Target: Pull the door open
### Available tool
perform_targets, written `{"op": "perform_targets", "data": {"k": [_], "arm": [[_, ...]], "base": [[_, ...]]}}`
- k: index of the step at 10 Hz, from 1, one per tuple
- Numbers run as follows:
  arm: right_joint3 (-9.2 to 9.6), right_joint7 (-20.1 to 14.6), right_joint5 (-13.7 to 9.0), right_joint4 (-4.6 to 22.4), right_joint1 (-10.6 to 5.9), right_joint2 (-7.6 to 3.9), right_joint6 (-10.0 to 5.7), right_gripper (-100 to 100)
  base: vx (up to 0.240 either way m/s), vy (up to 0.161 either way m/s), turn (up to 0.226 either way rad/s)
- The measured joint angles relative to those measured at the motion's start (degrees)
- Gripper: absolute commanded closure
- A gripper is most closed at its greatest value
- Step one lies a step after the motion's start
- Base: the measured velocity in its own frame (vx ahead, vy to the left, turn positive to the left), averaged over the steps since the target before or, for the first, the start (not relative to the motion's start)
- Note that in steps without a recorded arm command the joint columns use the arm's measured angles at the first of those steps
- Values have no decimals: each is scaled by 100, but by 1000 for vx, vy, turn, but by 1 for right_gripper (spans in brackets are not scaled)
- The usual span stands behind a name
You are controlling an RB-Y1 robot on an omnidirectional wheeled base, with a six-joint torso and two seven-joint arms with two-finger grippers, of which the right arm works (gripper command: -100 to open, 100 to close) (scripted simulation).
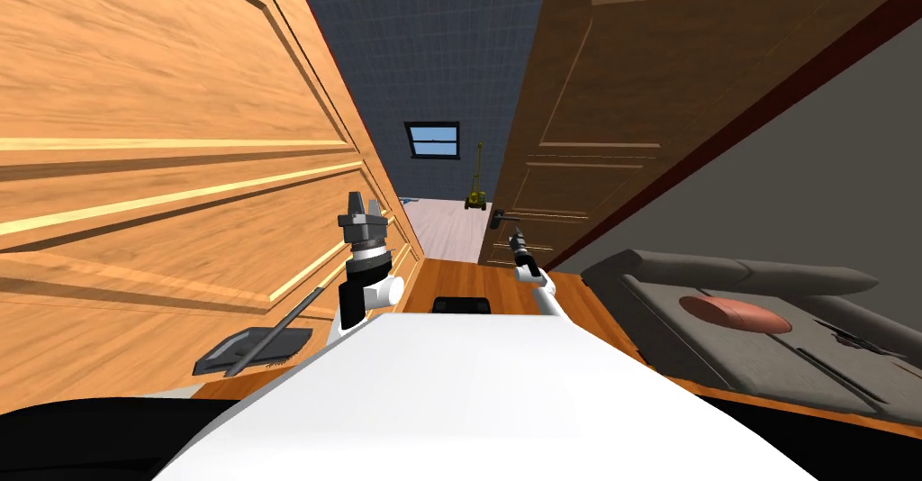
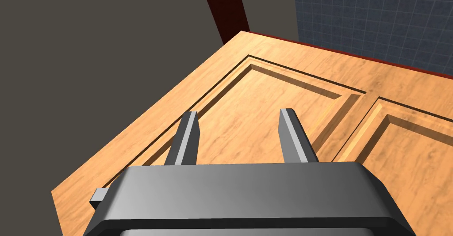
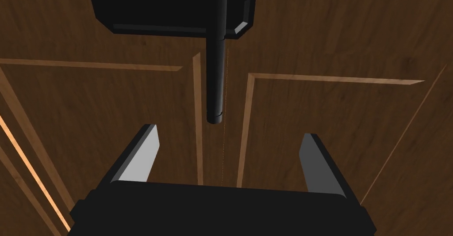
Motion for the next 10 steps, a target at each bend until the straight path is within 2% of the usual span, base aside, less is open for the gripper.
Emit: {"op": "perform_targets", "data": {"k": [1, 2, 3, 5, 6, 8, 10], "arm": [[-22, 10, -18, 114, -71, 1, 48, -100], [-25, 14, -20, 126, -81, 1, 60, -100], [-68, -61, -68, 175, -51, -134, 34, -100], [-201, -184, -149, 150, 92, -317, 7, -100], [-225, -218, -167, 265, 73, -360, -63, -100], [-315, -363, -250, 414, 131, -581, -192, -100], [-425, -466, -322, 514, 211, -741, -284, -100]], "base": [[70, -18, 8], [144, 15, 207], [223, 51, 218], [185, 44, 113], [115, 42, 122], [162, 42, 179], [172, -1, 110]]}}
